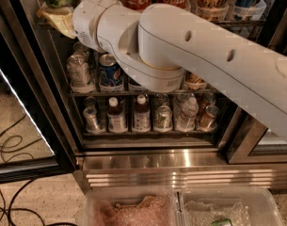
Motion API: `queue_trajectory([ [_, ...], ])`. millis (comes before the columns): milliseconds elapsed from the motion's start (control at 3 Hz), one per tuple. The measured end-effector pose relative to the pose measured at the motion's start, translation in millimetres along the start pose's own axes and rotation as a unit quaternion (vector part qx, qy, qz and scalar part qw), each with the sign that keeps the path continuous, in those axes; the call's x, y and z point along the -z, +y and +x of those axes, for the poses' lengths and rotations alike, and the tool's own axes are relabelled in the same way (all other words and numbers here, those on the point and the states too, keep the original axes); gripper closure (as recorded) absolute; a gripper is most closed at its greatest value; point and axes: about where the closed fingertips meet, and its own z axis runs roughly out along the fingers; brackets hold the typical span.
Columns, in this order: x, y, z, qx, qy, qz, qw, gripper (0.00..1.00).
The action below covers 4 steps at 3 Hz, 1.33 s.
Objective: Pick green can from top shelf of fridge
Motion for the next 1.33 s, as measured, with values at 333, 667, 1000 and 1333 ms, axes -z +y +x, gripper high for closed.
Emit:
queue_trajectory([
  [333,7,5,5,-0.005,0.006,-0.006,1.0000,1.00],
  [667,17,8,-2,-0.007,-0.001,-0.012,0.9999,1.00],
  [1000,35,15,-1,-0.012,0.008,-0.021,0.9997,1.00],
  [1333,61,28,11,-0.024,0.038,-0.031,0.9985,1.00],
])
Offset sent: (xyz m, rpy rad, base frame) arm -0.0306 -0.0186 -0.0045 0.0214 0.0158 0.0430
